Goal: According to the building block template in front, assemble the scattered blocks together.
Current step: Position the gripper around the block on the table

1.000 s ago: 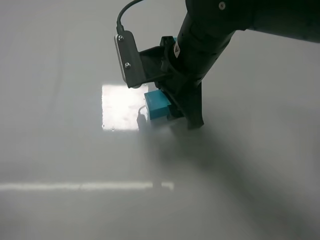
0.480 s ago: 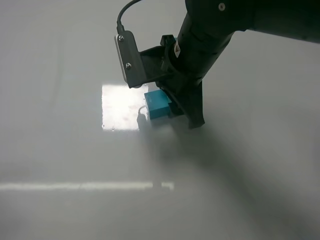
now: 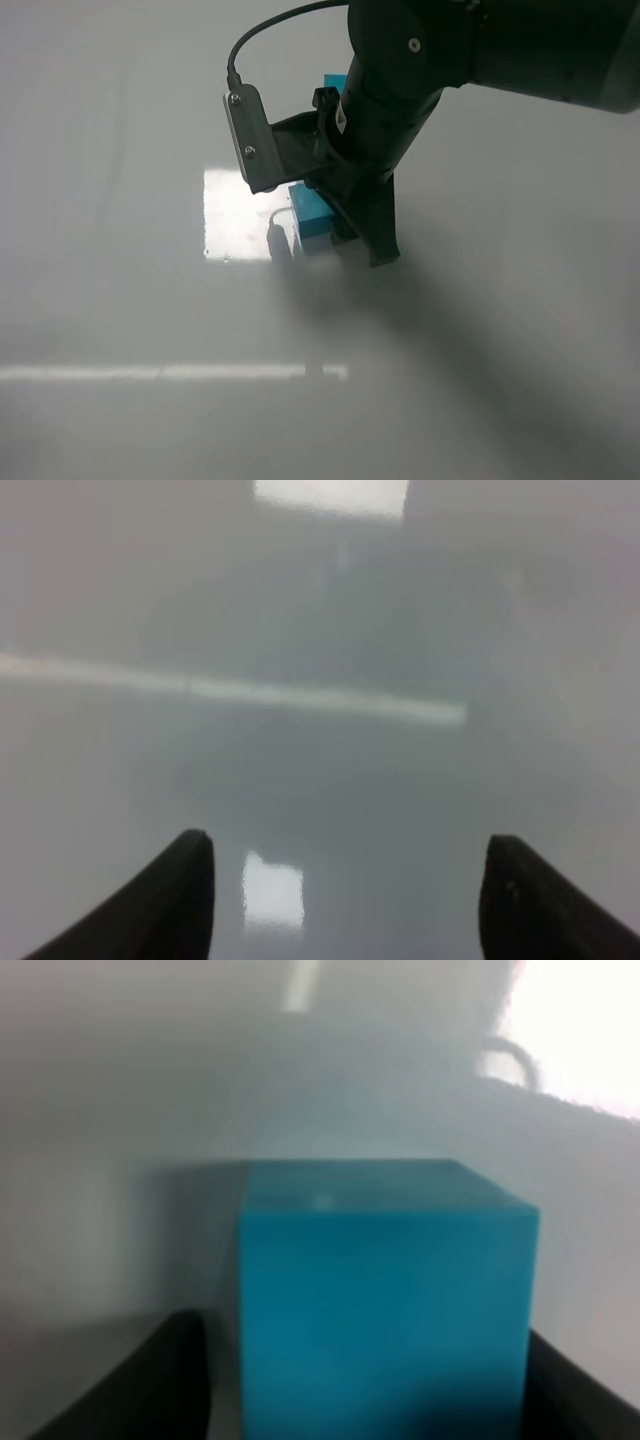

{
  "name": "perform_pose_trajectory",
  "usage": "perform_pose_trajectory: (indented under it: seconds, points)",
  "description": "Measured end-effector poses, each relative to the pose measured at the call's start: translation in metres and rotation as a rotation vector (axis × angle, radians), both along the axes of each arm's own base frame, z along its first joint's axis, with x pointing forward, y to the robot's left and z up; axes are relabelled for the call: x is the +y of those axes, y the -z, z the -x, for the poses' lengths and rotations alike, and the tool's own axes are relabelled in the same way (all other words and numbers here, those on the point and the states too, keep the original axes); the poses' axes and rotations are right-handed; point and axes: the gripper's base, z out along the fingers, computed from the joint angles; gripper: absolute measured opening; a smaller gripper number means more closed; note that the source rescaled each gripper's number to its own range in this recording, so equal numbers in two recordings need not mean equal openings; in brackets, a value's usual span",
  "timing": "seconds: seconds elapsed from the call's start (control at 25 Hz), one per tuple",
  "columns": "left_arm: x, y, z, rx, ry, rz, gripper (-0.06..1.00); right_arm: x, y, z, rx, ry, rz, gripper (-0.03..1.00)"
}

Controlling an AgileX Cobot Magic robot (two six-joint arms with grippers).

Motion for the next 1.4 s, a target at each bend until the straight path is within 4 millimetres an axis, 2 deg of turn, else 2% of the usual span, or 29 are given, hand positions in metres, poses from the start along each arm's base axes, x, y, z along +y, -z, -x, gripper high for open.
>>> perform_pose_trajectory:
  seconds: [0.2, 0.48, 0.52, 0.6, 1.04, 1.4]
  points:
    - [0.000, 0.000, 0.000, 0.000, 0.000, 0.000, 0.52, -0.001, 0.000, 0.000, -0.002, 0.006, 0.015, 0.32]
    - [0.000, 0.000, 0.000, 0.000, 0.000, 0.000, 0.52, -0.002, 0.000, 0.000, -0.003, 0.008, 0.021, 0.29]
    - [0.000, 0.000, 0.000, 0.000, 0.000, 0.000, 0.52, -0.002, 0.000, 0.000, -0.003, 0.009, 0.024, 0.23]
    - [0.000, 0.000, 0.000, 0.000, 0.000, 0.000, 0.52, -0.003, 0.001, 0.000, 0.000, 0.013, 0.030, 0.02]
    - [0.000, 0.000, 0.000, 0.000, 0.000, 0.001, 0.52, -0.004, 0.000, 0.001, 0.016, 0.050, 0.009, 0.02]
    - [0.000, 0.000, 0.000, 0.000, -0.001, 0.001, 0.52, -0.017, -0.016, 0.005, 0.026, 0.193, -0.132, 0.01]
